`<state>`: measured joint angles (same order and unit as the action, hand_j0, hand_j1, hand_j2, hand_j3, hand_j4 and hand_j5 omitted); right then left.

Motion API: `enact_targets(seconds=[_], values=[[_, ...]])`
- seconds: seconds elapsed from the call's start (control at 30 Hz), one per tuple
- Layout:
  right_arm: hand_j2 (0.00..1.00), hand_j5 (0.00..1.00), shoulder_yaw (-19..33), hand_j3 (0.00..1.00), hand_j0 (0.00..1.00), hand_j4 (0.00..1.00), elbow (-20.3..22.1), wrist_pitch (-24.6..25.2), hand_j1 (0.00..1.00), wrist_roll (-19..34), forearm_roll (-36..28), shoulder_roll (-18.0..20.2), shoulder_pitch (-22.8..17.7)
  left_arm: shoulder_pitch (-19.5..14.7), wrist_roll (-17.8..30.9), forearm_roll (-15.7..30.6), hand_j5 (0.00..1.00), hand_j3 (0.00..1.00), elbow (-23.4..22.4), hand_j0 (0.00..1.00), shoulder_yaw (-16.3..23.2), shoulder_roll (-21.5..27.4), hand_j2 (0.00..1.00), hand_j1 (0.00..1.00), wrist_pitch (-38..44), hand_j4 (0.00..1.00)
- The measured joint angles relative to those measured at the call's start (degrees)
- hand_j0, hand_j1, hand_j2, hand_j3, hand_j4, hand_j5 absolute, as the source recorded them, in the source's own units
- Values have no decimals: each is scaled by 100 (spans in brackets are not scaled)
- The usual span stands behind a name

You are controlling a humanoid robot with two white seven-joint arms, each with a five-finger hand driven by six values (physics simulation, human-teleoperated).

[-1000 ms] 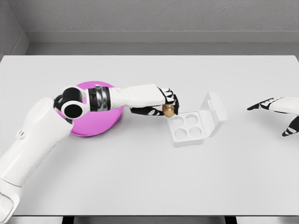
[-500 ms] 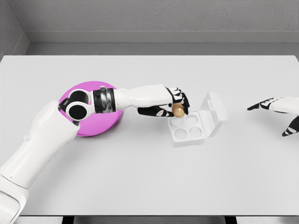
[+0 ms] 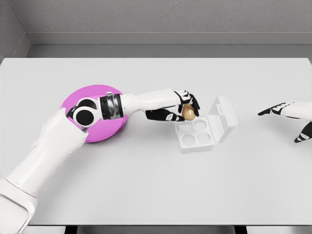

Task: Pack egg into the box and close the box lid

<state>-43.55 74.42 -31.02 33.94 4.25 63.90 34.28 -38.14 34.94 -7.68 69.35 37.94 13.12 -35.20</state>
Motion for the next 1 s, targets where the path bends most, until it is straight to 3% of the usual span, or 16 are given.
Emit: enact_targets(seconds=[0.6, 1.0], values=[[100, 100, 0, 100, 100, 100, 1, -3, 100, 0, 0, 0, 9, 44, -2, 1679, 34, 34, -232, 34, 438, 53, 34, 34, 3, 34], [100, 100, 0, 100, 100, 100, 1, -3, 100, 0, 0, 3, 0, 18, -2, 2257, 36, 36, -249, 36, 661, 267, 36, 36, 343, 36]])
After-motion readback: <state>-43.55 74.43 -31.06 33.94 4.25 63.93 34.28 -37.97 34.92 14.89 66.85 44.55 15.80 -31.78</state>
